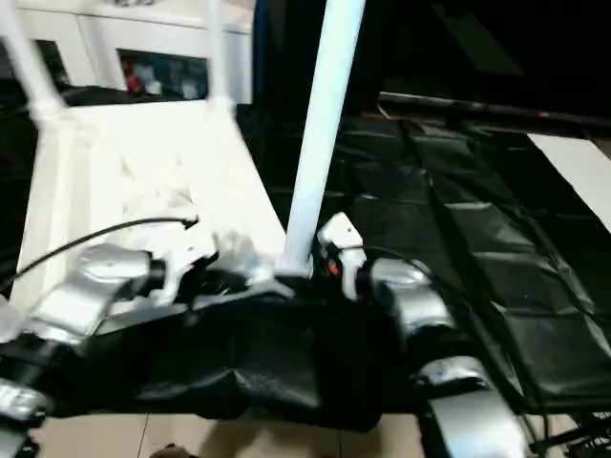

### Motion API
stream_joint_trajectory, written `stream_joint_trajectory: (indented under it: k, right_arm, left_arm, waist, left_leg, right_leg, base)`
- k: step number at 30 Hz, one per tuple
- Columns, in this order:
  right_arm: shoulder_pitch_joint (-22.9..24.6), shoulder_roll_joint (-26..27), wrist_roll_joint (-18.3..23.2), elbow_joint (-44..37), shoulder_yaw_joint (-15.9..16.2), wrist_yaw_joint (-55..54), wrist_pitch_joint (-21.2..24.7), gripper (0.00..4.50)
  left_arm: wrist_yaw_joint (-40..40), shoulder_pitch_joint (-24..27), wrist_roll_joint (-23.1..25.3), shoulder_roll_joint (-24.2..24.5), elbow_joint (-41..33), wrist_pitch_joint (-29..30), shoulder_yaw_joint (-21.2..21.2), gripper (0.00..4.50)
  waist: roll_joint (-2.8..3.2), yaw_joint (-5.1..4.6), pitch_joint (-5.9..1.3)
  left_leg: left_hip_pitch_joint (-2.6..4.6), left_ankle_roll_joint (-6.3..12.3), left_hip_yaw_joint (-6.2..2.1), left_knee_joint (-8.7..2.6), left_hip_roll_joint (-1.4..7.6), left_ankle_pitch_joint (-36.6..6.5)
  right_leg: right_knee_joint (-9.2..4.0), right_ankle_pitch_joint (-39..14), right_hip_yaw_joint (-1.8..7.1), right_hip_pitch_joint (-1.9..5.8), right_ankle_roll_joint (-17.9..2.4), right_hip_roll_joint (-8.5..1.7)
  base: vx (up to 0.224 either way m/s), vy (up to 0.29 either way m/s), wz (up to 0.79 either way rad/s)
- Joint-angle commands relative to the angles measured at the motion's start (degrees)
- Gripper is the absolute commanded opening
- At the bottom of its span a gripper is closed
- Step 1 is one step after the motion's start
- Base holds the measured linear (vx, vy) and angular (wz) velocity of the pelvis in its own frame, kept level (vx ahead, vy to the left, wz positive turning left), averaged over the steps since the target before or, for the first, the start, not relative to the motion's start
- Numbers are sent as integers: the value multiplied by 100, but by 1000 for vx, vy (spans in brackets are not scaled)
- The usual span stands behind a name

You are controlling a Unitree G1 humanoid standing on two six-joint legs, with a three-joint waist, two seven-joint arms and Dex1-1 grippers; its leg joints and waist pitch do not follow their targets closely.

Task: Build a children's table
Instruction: Rotate leg to tighten

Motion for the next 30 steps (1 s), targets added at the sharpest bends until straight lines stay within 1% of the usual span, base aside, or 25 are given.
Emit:
stream_joint_trajectory:
  k: [1, 2, 3, 4, 5, 7, 8, 10, 11, 12, 14, 15, 17, 19, 21, 23, 24, 25, 26, 27, 28, 29, 30]
  right_arm:
    - [82, 36, 55, -126, 205, 371, 92, 373]
    - [94, 6, 77, -182, 247, 553, 124, 373]
    - [100, -4, 81, -202, 257, 621, 141, 357]
    - [105, 0, 75, -215, 266, 672, 116, 357]
    - [106, 15, 82, -213, 261, 679, 111, 346]
    - [115, 28, 104, -234, 265, 705, 132, 336]
    - [121, 31, 111, -253, 270, 721, 149, 336]
    - [131, 48, 131, -277, 271, 751, 182, 299]
    - [137, 55, 137, -282, 269, 758, 200, 299]
    - [142, 64, 140, -282, 266, 759, 216, 291]
    - [163, 78, 143, -293, 259, 760, 248, 291]
    - [185, 89, 142, -304, 250, 744, 262, 275]
    - [204, 106, 147, -301, 228, 686, 265, 271]
    - [226, 192, 170, -238, 137, 363, 261, 270]
    - [172, 351, 157, -48, -37, -313, 213, 269]
    - [81, 472, 120, 172, -175, -913, 244, 268]
    - [37, 538, 88, 284, -233, -1256, 262, 268]
    - [8, 584, 65, 359, -272, -1486, 273, 267]
    - [-26, 662, 54, 453, -332, -1796, 314, 267]
    - [-45, 704, 54, 499, -364, -1947, 342, 267]
    - [-91, 802, 49, 606, -433, -2307, 392, 267]
    - [-135, 895, 38, 700, -496, -2640, 429, 267]
    - [-150, 927, 32, 730, -517, -2752, 441, 267]
  left_arm:
    - [-228, 17, -60, -76, -162, -41, -231, 0]
    - [-380, 34, -79, 38, -194, -18, -262, 0]
    - [-425, 38, -85, 75, -207, -3, -271, 0]
    - [-473, 46, -89, 128, -217, -10, -274, 0]
    - [-481, 49, -97, 142, -217, -14, -264, 0]
    - [-500, 54, -106, 155, -219, -12, -247, 0]
    - [-511, 55, -115, 166, -222, -12, -246, 0]
    - [-493, 62, -123, 172, -242, 5, -235, 0]
    - [-470, 64, -120, 165, -245, 10, -225, 0]
    - [-436, 63, -111, 153, -242, 10, -212, 0]
    - [-363, 53, -102, 122, -223, 11, -194, 0]
    - [-310, 41, -105, 101, -209, 16, -191, 0]
    - [-217, 25, -88, 61, -186, 19, -175, 0]
    - [56, -42, -38, -78, -107, 42, -105, 0]
    - [432, -147, 8, -283, -7, 128, -11, 0]
    - [691, -217, 60, -424, 52, 196, 23, 0]
    - [811, -251, 92, -505, 73, 231, 23, 0]
    - [890, -275, 113, -560, 89, 255, 24, 0]
    - [1013, -310, 144, -652, 107, 301, 17, 0]
    - [1080, -327, 162, -699, 117, 330, 12, 0]
    - [1224, -365, 209, -802, 136, 381, -9, 0]
    - [1388, -403, 258, -903, 162, 405, -20, 0]
    - [1452, -416, 275, -939, 174, 411, -20, 0]
  waist:
    - [99, -1, -354]
    - [94, 18, -357]
    - [94, 18, -357]
    - [97, 35, -351]
    - [86, 39, -353]
    - [92, 58, -352]
    - [88, 65, -353]
    - [87, 77, -352]
    - [77, 78, -353]
    - [79, 76, -353]
    - [79, 80, -361]
    - [80, 81, -361]
    - [78, 87, -362]
    - [86, 100, -348]
    - [73, 79, -336]
    - [70, 39, -318]
    - [70, 33, -313]
    - [75, 17, -316]
    - [75, -17, -322]
    - [75, -35, -323]
    - [74, -59, -322]
    - [69, -70, -323]
    - [70, -78, -324]
  left_leg:
    - [60, 87, 62, -360, 50, -1604]
    - [71, 67, 59, -357, 49, -1628]
    - [71, 67, 59, -357, 49, -1628]
    - [65, 50, 61, -363, 55, -1675]
    - [73, 35, 62, -364, 57, -1679]
    - [79, 8, 58, -368, 61, -1676]
    - [83, 2, 60, -366, 60, -1665]
    - [76, -14, 55, -373, 57, -1690]
    - [70, -17, 53, -374, 55, -1665]
    - [68, -18, 53, -375, 54, -1652]
    - [63, -14, 56, -368, 52, -1574]
    - [63, -15, 55, -369, 52, -1567]
    - [68, -9, 60, -364, 52, -1562]
    - [93, -23, 66, -367, 52, -1658]
    - [83, -74, 56, -380, 43, -1780]
    - [82, -169, 25, -394, 32, -1995]
    - [88, -199, 18, -397, 26, -2040]
    - [113, -216, 4, -388, 23, -2157]
    - [72, -216, -13, -396, 16, -2136]
    - [67, -215, -11, -397, 18, -2135]
    - [91, -211, -10, -388, 19, -2181]
    - [83, -213, -15, -390, 21, -2168]
    - [78, -210, -14, -393, 18, -2161]
  right_leg:
    - [-374, -1180, 217, 255, -1237, -264]
    - [-379, -1259, 216, 254, -1226, -275]
    - [-379, -1259, 216, 254, -1226, -275]
    - [-386, -1400, 218, 249, -1198, -284]
    - [-386, -1418, 219, 240, -1193, -283]
    - [-388, -1439, 220, 236, -1187, -288]
    - [-388, -1424, 222, 233, -1187, -287]
    - [-385, -1447, 221, 239, -1174, -287]
    - [-385, -1450, 219, 244, -1158, -289]
    - [-383, -1443, 220, 246, -1155, -288]
    - [-373, -1341, 221, 249, -1166, -289]
    - [-372, -1333, 219, 251, -1165, -288]
    - [-371, -1307, 222, 247, -1167, -286]
    - [-394, -1414, 229, 221, -1161, -290]
    - [-416, -1680, 226, 222, -1092, -296]
    - [-473, -2260, 215, 211, -908, -318]
    - [-491, -2414, 208, 202, -855, -318]
    - [-525, -2672, 202, 183, -769, -334]
    - [-529, -2749, 192, 212, -710, -338]
    - [-535, -2745, 194, 204, -697, -332]
    - [-548, -2730, 192, 178, -697, -324]
    - [-539, -2706, 191, 181, -700, -322]
    - [-538, -2686, 191, 183, -705, -319]
  base:
    - [0, 0, 0]
    - [0, 0, 0]
    - [0, 0, 0]
    - [0, 0, 0]
    - [0, 0, 0]
    - [0, 0, 0]
    - [0, 0, 0]
    - [0, 0, 0]
    - [0, 0, 0]
    - [0, 0, 0]
    - [0, 0, 0]
    - [0, 0, 0]
    - [0, 0, 0]
    - [0, 0, 0]
    - [0, 0, 0]
    - [0, 0, 0]
    - [0, 0, 0]
    - [0, 0, 0]
    - [0, 0, 0]
    - [0, 0, 0]
    - [0, 0, 0]
    - [0, 0, 0]
    - [0, 0, 0]
